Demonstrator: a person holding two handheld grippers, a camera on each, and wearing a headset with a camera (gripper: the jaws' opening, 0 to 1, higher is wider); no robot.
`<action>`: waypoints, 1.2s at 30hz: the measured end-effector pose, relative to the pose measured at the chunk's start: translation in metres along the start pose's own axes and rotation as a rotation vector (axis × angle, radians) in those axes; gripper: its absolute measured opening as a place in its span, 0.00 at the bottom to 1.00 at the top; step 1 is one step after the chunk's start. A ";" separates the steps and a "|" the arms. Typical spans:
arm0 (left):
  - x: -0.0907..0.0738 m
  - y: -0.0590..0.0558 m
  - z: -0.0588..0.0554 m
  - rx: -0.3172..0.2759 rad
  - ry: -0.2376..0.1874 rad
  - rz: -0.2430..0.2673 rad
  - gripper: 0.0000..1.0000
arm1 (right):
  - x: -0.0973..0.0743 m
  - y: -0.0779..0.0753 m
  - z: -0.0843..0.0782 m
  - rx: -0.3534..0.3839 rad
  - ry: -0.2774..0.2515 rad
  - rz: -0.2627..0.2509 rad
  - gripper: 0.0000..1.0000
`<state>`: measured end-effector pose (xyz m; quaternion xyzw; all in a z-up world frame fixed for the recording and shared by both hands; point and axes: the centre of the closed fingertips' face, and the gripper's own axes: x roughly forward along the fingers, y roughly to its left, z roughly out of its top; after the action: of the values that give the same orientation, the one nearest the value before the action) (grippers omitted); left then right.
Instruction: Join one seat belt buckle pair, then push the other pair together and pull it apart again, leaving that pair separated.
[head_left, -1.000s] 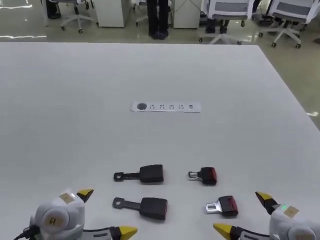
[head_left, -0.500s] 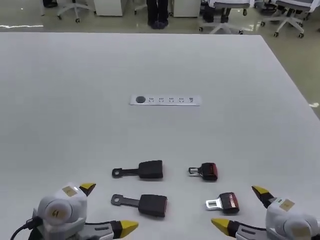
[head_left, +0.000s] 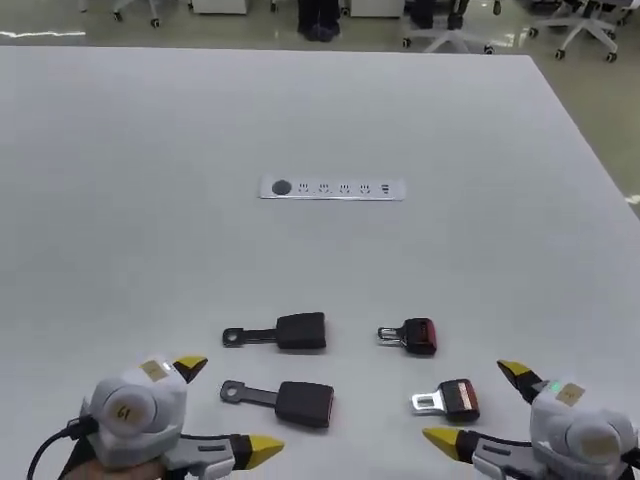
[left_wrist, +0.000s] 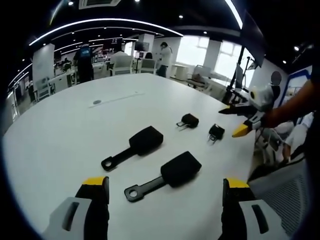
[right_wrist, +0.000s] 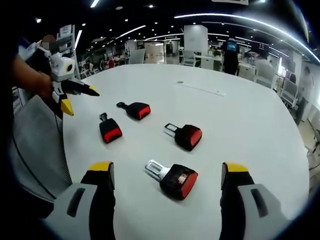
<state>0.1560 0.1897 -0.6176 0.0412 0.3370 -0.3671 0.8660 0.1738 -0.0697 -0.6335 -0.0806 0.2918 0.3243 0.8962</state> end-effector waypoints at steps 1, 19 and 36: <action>0.001 -0.001 0.000 0.007 0.005 -0.004 0.95 | 0.001 0.001 -0.001 -0.001 0.005 0.012 0.87; 0.026 -0.006 -0.002 0.196 0.093 -0.131 0.86 | 0.009 0.000 -0.006 -0.065 0.073 0.158 0.86; 0.049 -0.025 -0.002 0.363 0.182 -0.259 0.76 | 0.017 0.003 -0.021 -0.198 0.185 0.323 0.81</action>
<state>0.1634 0.1425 -0.6448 0.1855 0.3445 -0.5246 0.7561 0.1722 -0.0653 -0.6606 -0.1499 0.3489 0.4821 0.7896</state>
